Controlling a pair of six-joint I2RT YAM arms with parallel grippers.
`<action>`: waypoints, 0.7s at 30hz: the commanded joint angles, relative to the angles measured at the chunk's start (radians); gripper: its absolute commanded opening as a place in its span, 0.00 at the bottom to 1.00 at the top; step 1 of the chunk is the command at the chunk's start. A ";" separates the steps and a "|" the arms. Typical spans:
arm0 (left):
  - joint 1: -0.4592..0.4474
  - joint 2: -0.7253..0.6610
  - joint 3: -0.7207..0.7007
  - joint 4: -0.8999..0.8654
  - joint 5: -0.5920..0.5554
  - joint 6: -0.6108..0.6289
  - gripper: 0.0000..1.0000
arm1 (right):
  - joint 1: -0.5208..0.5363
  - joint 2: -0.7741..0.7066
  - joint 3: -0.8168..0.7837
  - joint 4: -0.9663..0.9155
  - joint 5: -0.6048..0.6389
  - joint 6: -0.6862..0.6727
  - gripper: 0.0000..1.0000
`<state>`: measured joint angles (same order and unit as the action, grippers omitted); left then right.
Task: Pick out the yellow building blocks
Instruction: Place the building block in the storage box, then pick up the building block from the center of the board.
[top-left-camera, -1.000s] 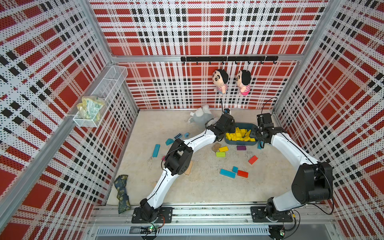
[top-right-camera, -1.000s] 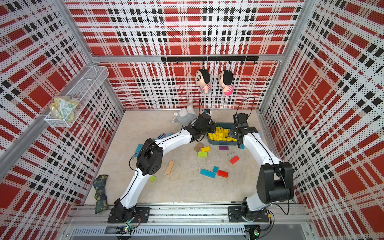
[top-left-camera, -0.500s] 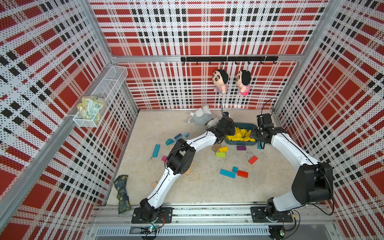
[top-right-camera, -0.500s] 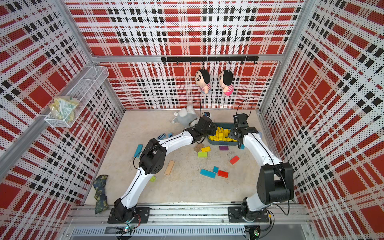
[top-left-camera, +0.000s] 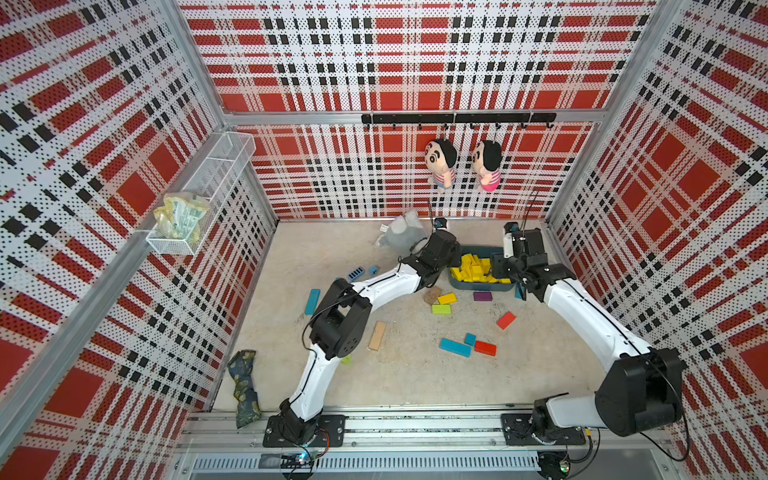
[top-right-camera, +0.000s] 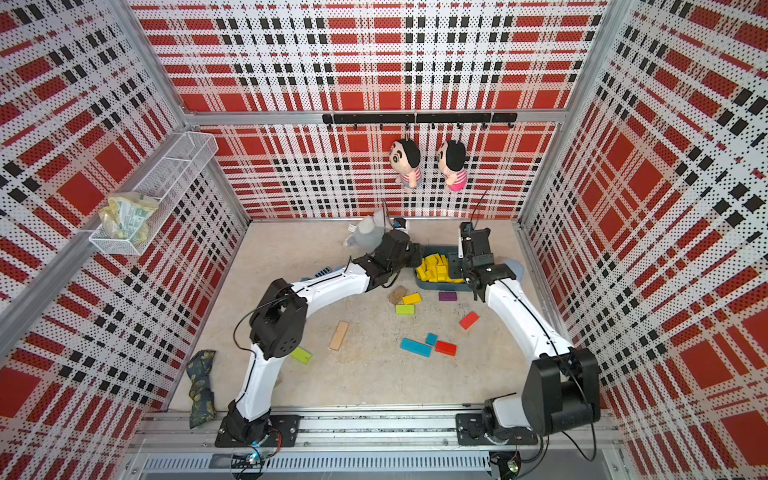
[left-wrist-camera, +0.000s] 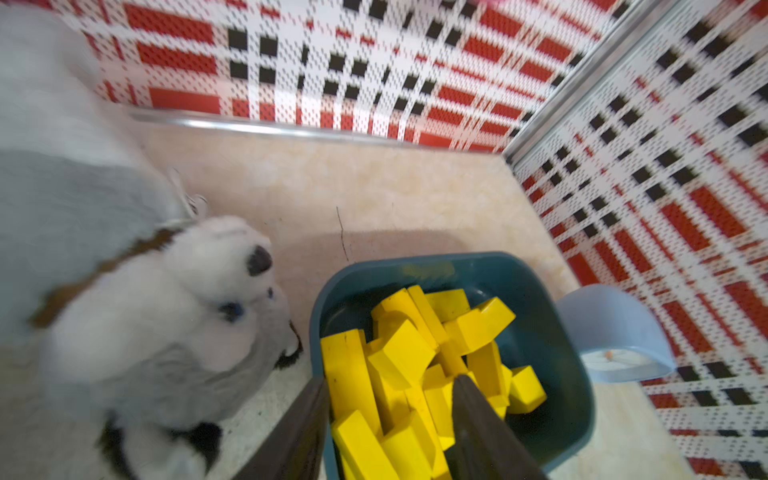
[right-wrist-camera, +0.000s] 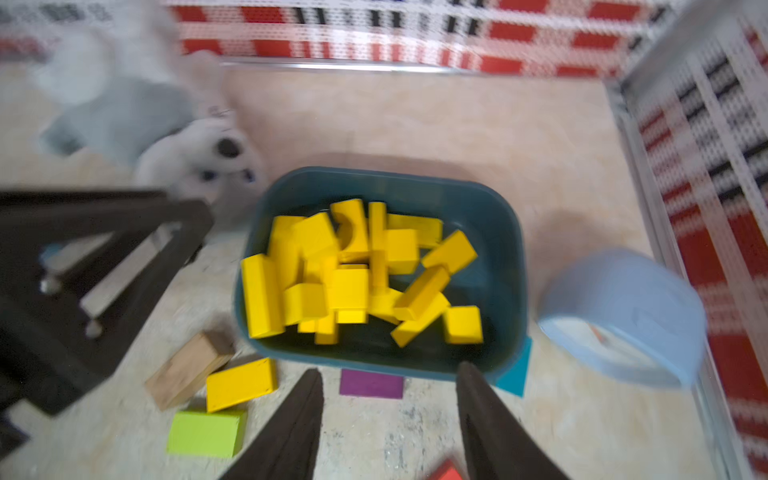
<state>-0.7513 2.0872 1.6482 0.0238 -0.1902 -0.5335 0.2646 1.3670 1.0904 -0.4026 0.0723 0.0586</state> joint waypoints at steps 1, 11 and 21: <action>0.053 -0.149 -0.140 0.142 -0.057 -0.073 0.51 | 0.071 -0.040 -0.064 0.116 -0.169 -0.414 0.54; 0.168 -0.412 -0.505 0.158 -0.161 -0.193 0.51 | 0.195 0.129 -0.011 -0.086 -0.193 -1.003 0.52; 0.202 -0.534 -0.654 0.164 -0.216 -0.235 0.52 | 0.219 0.421 0.231 -0.256 -0.157 -1.192 0.51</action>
<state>-0.5564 1.6001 1.0103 0.1719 -0.3733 -0.7513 0.4664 1.7424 1.2755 -0.5819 -0.1032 -1.0477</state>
